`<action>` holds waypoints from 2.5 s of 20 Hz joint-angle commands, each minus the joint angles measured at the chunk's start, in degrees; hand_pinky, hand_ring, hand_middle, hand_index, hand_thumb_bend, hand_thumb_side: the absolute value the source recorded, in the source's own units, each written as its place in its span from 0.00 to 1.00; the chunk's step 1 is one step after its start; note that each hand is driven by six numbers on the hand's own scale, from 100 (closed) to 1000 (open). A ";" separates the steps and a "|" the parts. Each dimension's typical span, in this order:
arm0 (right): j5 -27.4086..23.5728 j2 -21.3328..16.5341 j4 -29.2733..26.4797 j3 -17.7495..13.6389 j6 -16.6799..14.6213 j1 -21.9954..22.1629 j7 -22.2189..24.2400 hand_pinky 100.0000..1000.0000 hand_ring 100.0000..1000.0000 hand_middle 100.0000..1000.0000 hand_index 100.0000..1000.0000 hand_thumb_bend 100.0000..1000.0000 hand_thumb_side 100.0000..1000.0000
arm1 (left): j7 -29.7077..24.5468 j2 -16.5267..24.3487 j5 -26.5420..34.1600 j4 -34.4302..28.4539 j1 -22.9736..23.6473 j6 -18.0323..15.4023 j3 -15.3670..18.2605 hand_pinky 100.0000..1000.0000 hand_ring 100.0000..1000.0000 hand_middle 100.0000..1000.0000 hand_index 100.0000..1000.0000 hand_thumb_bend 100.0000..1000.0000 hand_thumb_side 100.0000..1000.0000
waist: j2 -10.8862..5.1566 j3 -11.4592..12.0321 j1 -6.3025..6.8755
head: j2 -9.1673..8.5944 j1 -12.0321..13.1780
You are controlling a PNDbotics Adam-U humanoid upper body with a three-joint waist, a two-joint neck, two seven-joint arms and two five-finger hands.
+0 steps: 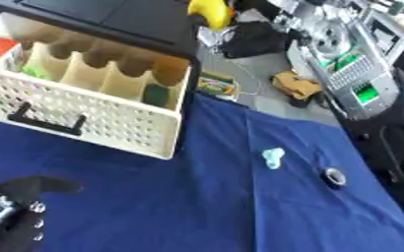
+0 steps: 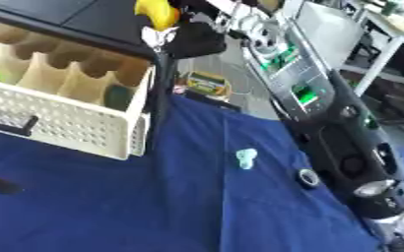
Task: Pick up objects from table and place into drawer.
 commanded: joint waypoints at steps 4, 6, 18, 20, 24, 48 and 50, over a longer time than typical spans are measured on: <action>-0.14 0.38 1.34 0.70 -0.74 -1.67 -2.17 0.31 0.50 0.14 0.46 0.00 0.29 | -0.54 -1.03 0.53 -0.82 -1.15 0.58 -0.16 0.00 0.00 0.00 0.74 0.01 1.00 | -1.51 0.71 0.67 | -0.76 -0.54; 0.03 0.87 2.16 1.06 -1.00 -1.82 -2.84 0.31 0.50 0.14 0.46 0.00 0.29 | -0.73 -1.33 0.62 -0.82 -1.31 0.71 -0.26 0.00 0.00 0.00 0.74 0.01 1.00 | -1.42 1.11 0.67 | -0.82 -0.62; 1.07 3.92 4.22 2.22 -1.49 -3.00 -3.10 0.30 0.50 0.13 0.46 0.00 0.29 | -1.50 -2.18 -0.11 -0.82 -1.42 1.26 -0.54 0.00 0.00 0.00 0.74 0.01 1.00 | -0.64 1.50 0.67 | -1.08 -1.58; 1.70 4.21 4.32 2.52 -1.57 -3.02 -2.98 0.31 0.50 0.14 0.48 0.00 0.29 | -1.63 -2.28 -0.24 -0.82 -1.41 1.33 -0.57 0.00 0.00 0.00 0.74 0.01 1.00 | -0.56 1.49 0.67 | -1.08 -1.59; 2.88 4.46 3.95 2.95 -2.08 -3.06 -2.16 0.33 0.53 0.18 0.54 0.00 0.32 | -1.82 -2.35 -0.52 -0.82 -1.26 1.45 -0.65 0.00 0.00 0.00 0.74 0.01 1.00 | -0.39 1.37 0.67 | -1.01 -1.49; -4.13 -0.47 -8.80 -4.07 0.87 0.35 -9.63 0.39 0.59 0.31 0.69 0.22 0.48 | -1.83 -2.06 -1.24 -0.82 -0.78 1.49 -0.46 0.00 0.00 0.00 0.74 0.01 1.00 | -0.29 -0.14 0.67 | -0.25 0.25; -7.96 -1.79 -12.10 -6.06 2.15 1.51 -11.89 0.39 0.59 0.31 0.68 0.20 0.49 | -1.62 -1.81 -1.35 -0.82 -0.69 1.21 -0.37 0.00 0.00 0.00 0.74 0.00 1.00 | -0.29 -0.30 0.67 | -0.08 0.54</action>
